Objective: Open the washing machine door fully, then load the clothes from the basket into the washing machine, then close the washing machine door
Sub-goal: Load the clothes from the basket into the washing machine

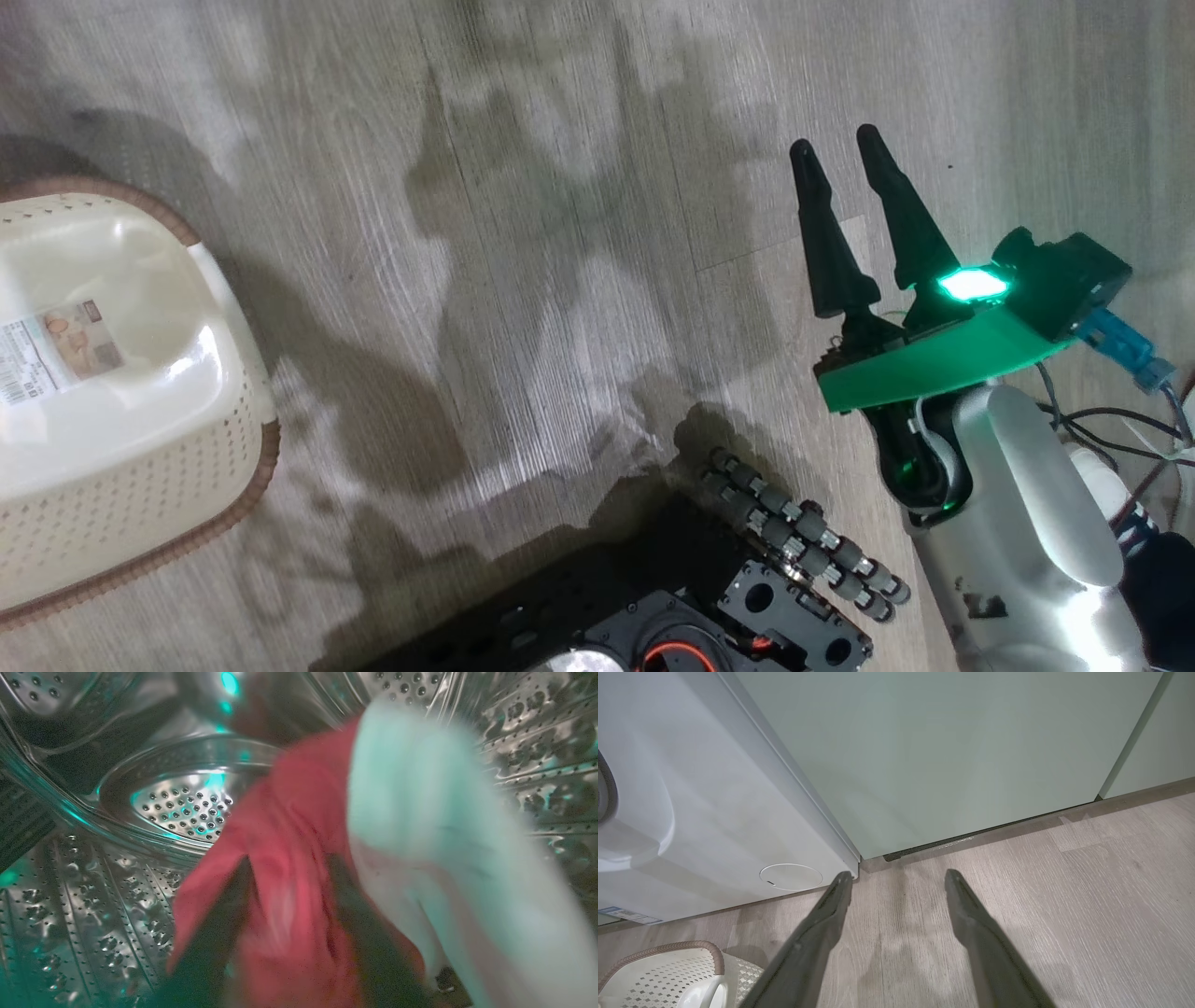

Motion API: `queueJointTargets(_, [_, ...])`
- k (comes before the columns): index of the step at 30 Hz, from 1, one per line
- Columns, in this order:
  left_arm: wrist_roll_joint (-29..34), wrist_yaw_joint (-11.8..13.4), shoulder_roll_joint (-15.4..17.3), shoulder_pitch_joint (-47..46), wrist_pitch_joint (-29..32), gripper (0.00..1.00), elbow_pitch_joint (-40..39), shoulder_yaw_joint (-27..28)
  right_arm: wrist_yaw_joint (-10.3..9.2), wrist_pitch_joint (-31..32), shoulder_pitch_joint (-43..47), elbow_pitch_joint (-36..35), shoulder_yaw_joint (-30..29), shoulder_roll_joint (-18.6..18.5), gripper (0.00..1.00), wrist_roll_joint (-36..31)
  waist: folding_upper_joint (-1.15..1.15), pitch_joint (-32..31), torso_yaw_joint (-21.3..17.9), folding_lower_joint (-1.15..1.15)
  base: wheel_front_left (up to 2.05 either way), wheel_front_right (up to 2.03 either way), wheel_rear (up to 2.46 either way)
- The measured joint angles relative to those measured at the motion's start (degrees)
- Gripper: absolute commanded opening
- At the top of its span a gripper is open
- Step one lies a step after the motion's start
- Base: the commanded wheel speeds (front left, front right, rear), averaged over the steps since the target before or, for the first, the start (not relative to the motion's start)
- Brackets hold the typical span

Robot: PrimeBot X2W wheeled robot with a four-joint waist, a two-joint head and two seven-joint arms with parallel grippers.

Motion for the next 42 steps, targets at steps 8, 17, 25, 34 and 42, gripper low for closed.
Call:
queueJointTargets(8, [0.0,0.1,-0.1,-2.0,-0.7,1.00,1.9,-1.1,0.00,0.0,-0.3,0.5,-0.1,0.0,1.00,0.0,0.00,-0.3,0.5,0.00,0.00,0.00,0.00])
queueJointTargets(17, [-3.4,-0.1,-3.2,0.8,-1.3,1.00,0.2,-1.3,0.00,0.0,-1.0,0.6,-2.4,0.0,1.00,-1.2,0.00,-2.8,2.6,0.00,0.00,0.00,0.00])
queueJointTargets(25, [-6.4,-1.1,-7.1,10.9,-1.3,1.00,-4.6,-1.3,0.00,0.0,-0.5,0.6,-6.2,0.0,1.00,-4.8,0.00,-6.9,5.9,0.00,0.00,0.00,0.00])
queueJointTargets(34, [-11.6,-2.5,-12.6,22.7,-1.3,1.00,-9.1,0.0,0.00,0.0,2.9,0.8,-9.5,0.0,1.00,-8.7,0.00,-13.8,11.8,0.00,0.00,0.00,0.00])
queueJointTargets(42, [-14.2,-3.1,-16.2,39.8,-1.3,1.00,-20.2,-0.4,0.00,0.0,6.3,1.2,-11.5,-1.2,1.00,-10.1,0.00,-20.2,16.1,-0.01,0.00,0.00,0.00])
